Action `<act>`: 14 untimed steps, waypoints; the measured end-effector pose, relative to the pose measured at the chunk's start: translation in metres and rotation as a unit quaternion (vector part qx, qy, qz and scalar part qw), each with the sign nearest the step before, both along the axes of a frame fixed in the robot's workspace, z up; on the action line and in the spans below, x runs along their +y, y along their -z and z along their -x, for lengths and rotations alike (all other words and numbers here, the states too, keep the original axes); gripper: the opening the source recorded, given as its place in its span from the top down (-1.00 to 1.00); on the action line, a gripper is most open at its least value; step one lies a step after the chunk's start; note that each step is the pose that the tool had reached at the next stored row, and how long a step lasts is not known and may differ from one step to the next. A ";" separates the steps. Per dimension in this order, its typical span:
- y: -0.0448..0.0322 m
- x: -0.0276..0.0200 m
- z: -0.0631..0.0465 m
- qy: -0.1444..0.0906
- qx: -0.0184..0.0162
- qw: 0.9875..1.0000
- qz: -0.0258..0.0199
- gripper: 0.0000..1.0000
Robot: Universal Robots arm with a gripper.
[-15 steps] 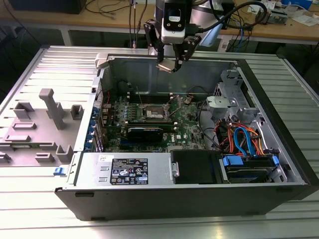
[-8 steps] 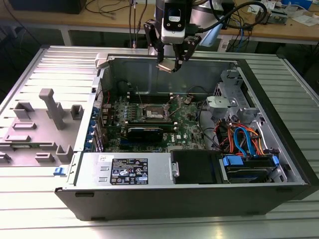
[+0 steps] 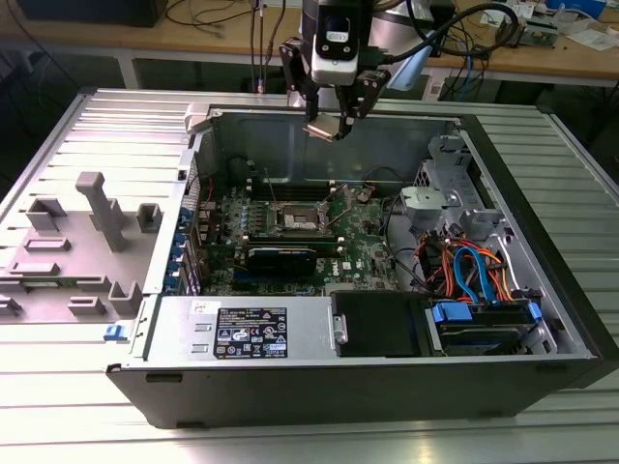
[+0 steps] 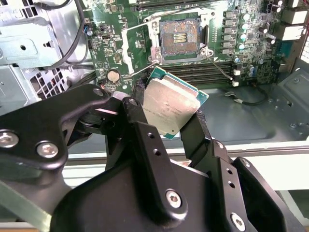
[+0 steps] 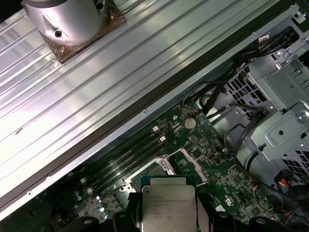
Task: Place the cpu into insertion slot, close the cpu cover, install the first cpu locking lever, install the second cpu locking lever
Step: 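Place the cpu into insertion slot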
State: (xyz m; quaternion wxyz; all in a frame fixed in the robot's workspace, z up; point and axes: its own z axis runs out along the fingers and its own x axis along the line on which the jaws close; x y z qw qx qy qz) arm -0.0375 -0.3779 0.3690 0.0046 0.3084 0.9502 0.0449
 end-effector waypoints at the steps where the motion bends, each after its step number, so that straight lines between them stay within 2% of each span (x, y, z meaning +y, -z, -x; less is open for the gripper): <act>1: 0.0000 -0.0001 0.000 0.003 0.000 1.000 0.000 -0.09; 5: 0.0003 -0.0029 0.000 0.009 0.000 1.000 0.000 -0.09; 8: 0.0009 -0.0032 0.000 0.020 0.000 1.000 0.000 -0.09; 12: 0.0022 -0.0032 0.000 0.052 0.000 0.999 0.000 -0.09; 14: 0.0027 -0.0032 0.000 0.069 0.000 0.998 0.001 -0.09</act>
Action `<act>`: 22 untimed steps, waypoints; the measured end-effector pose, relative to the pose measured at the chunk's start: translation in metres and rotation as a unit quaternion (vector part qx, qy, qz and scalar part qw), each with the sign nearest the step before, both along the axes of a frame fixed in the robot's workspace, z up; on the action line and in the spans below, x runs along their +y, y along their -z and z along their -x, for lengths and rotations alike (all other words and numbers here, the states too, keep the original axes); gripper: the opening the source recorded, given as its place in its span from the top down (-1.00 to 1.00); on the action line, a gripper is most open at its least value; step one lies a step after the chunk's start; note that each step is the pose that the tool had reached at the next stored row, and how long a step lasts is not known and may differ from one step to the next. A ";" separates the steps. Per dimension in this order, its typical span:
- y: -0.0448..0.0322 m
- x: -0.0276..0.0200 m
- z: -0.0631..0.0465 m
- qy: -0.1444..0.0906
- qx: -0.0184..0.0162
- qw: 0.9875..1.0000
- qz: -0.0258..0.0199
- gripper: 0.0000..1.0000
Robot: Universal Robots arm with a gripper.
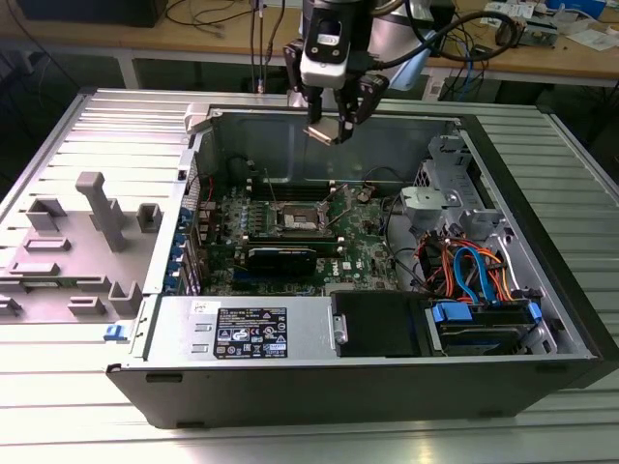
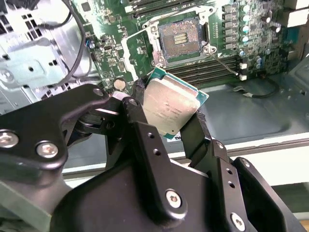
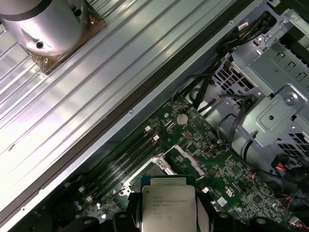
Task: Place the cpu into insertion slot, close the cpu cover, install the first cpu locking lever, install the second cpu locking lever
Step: 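Place the cpu into insertion slot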
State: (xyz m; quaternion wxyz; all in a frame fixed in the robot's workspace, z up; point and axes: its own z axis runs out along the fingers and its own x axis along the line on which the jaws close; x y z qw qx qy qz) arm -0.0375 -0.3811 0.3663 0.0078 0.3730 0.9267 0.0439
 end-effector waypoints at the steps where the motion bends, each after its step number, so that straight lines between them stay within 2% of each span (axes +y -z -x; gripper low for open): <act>1: 0.0002 0.0000 0.000 0.008 0.000 1.000 0.000 -0.09; 7: 0.0018 0.0000 0.000 0.051 0.000 0.999 0.000 -0.09; 13: 0.0033 0.0000 0.000 0.087 0.000 0.996 0.000 -0.09; 15: 0.0037 0.0000 0.000 0.099 0.000 0.995 0.000 -0.09; 16: 0.0040 0.0000 0.000 0.109 0.000 0.994 0.000 -0.09; 22: 0.0054 0.0000 0.000 0.142 0.000 0.990 0.000 -0.09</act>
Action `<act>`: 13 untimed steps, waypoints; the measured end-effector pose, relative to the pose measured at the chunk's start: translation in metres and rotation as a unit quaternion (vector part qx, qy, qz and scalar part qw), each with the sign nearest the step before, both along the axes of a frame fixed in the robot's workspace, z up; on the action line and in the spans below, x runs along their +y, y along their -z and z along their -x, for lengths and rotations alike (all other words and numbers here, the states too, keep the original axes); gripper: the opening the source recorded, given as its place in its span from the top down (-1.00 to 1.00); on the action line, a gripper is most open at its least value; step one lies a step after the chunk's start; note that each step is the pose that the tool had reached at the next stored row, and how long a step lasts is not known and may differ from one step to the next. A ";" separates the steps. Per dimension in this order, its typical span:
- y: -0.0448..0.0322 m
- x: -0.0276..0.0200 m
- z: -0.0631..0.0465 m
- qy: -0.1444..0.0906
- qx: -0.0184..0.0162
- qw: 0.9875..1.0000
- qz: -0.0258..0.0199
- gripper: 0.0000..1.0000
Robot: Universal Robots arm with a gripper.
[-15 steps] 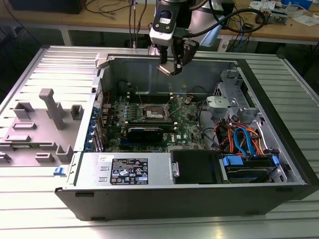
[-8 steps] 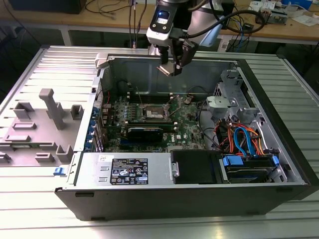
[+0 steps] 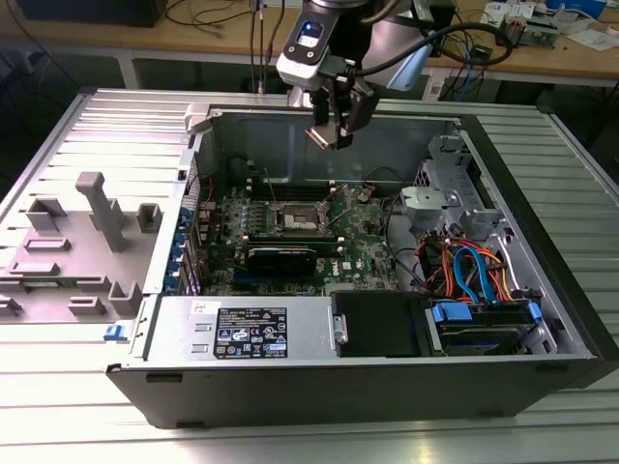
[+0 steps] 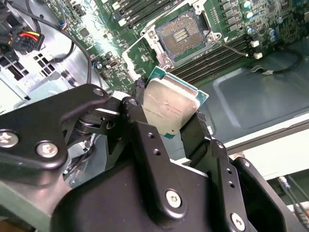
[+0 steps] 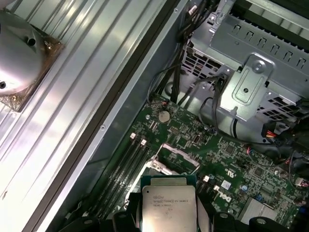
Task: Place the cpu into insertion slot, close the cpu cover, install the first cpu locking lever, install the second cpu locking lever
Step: 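Place the cpu into insertion slot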
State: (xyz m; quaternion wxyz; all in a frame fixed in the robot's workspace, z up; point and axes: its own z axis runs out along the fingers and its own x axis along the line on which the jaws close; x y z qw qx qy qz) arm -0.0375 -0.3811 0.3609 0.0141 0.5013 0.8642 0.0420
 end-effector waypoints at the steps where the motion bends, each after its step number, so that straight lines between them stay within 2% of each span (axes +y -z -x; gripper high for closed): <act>1: 0.0002 0.0000 0.000 0.004 0.000 1.000 0.000 -0.09; 7: 0.0011 0.0000 0.000 0.036 0.000 0.999 0.000 -0.09; 13: 0.0017 0.0000 0.000 0.062 0.000 0.998 0.000 -0.09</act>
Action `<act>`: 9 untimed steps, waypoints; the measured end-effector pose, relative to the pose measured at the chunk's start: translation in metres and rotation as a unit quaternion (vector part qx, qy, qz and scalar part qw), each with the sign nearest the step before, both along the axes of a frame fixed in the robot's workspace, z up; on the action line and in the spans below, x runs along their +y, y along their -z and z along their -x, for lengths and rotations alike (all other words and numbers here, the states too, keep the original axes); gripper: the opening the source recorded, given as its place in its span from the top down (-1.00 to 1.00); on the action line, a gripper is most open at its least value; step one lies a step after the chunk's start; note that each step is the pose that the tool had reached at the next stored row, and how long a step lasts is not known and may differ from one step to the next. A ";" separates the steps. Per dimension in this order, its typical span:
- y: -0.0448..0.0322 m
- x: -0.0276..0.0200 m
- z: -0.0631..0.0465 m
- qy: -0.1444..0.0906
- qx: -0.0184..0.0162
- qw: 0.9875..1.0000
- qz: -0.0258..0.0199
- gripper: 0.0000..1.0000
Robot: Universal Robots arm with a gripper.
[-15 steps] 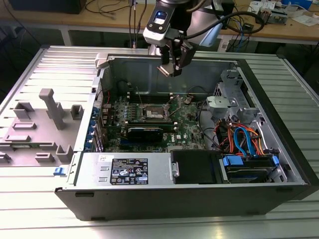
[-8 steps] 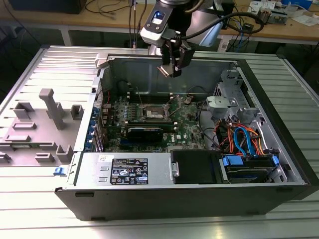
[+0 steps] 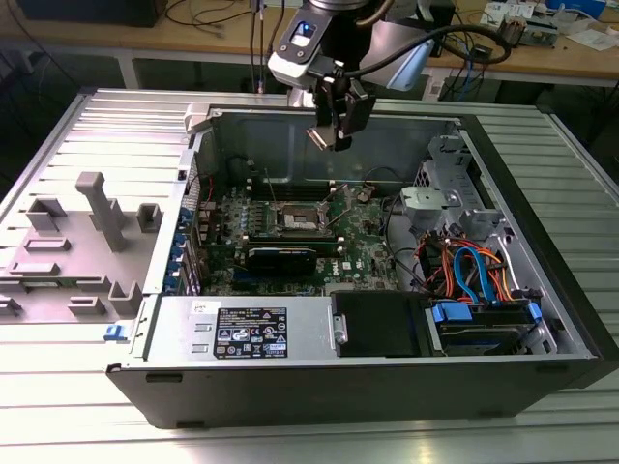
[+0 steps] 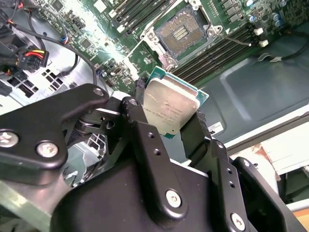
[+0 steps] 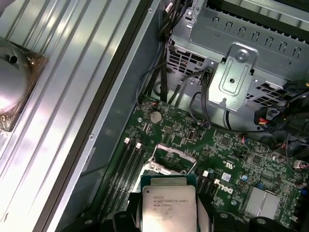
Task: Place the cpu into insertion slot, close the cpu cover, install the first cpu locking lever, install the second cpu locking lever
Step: 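Place the cpu into insertion slot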
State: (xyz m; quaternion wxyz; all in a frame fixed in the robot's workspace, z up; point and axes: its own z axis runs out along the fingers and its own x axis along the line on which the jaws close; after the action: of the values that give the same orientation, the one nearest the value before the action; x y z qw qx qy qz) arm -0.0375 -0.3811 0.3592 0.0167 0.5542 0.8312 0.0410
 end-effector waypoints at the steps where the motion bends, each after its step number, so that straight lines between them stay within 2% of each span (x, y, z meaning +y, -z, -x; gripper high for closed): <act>1: 0.0001 0.0000 0.000 0.004 0.000 1.000 0.000 -0.09; 5: 0.0011 0.0000 0.000 0.030 0.000 1.000 0.000 -0.09; 9: 0.0021 0.0000 0.000 0.060 0.000 0.998 0.000 -0.09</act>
State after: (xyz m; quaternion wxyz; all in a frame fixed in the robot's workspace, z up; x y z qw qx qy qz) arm -0.0375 -0.3811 0.3571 0.0193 0.6034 0.7962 0.0395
